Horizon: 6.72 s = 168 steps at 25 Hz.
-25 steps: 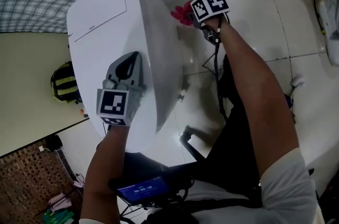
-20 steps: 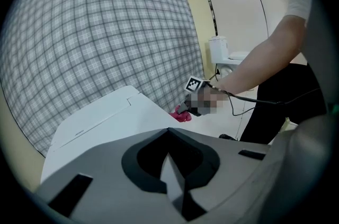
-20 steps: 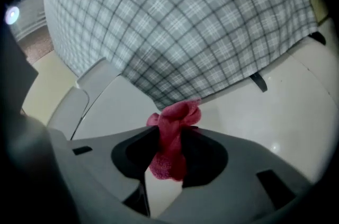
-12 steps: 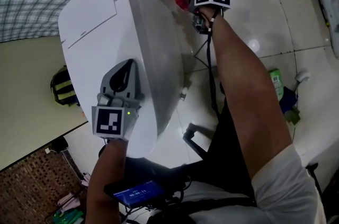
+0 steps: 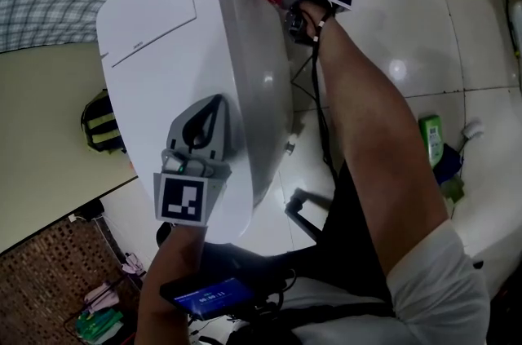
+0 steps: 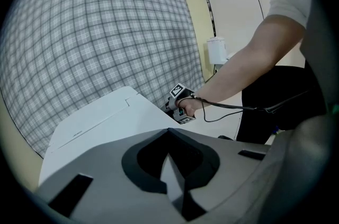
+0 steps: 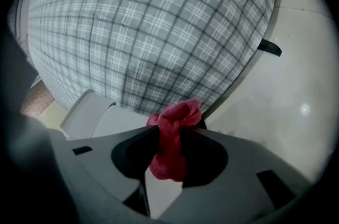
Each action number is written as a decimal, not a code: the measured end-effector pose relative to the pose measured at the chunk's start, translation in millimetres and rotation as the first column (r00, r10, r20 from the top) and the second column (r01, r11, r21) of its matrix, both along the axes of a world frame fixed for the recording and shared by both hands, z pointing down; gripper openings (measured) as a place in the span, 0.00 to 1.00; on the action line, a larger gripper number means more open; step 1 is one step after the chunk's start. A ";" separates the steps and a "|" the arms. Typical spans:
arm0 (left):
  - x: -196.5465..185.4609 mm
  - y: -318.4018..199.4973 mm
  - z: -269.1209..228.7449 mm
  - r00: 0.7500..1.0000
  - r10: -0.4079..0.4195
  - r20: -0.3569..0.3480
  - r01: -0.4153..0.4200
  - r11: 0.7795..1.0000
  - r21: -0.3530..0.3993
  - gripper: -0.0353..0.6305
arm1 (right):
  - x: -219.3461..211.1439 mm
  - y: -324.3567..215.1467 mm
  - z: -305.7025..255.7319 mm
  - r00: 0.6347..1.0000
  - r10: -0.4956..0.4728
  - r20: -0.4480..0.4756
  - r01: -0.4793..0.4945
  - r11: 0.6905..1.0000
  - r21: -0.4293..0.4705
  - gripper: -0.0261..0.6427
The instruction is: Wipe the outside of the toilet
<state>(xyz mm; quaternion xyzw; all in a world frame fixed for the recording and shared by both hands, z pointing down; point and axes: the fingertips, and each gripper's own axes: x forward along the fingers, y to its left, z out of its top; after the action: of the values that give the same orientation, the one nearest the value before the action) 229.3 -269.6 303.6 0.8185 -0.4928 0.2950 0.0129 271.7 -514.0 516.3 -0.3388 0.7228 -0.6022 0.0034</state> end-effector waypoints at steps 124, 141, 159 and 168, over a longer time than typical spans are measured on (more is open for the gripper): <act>-4.7 -6.2 2.5 0.999 -0.047 0.011 0.047 0.999 -0.009 0.03 | -26.3 474.0 38.1 -0.156 -0.988 0.013 0.980 -0.156 -0.121 0.25; 38.2 8.5 0.6 0.992 0.127 0.012 -0.127 0.992 0.004 0.04 | 15.9 290.9 66.6 0.187 -0.959 -0.214 0.929 0.243 -0.278 0.25; 34.7 10.6 -9.8 0.992 0.113 -0.062 -0.112 0.993 0.021 0.04 | 8.7 78.3 93.4 0.774 -0.504 -0.382 0.496 0.859 -0.127 0.25; 37.3 10.0 -13.5 0.991 0.110 -0.079 -0.108 0.994 0.032 0.04 | 5.6 24.6 101.5 0.841 -0.407 -0.358 0.396 0.912 -0.105 0.25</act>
<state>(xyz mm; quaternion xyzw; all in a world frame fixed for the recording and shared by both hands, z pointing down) 266.7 -259.6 290.1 0.8555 -0.4506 0.2552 0.0050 277.4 -489.5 617.9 -0.2879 0.7568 -0.5239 -0.2643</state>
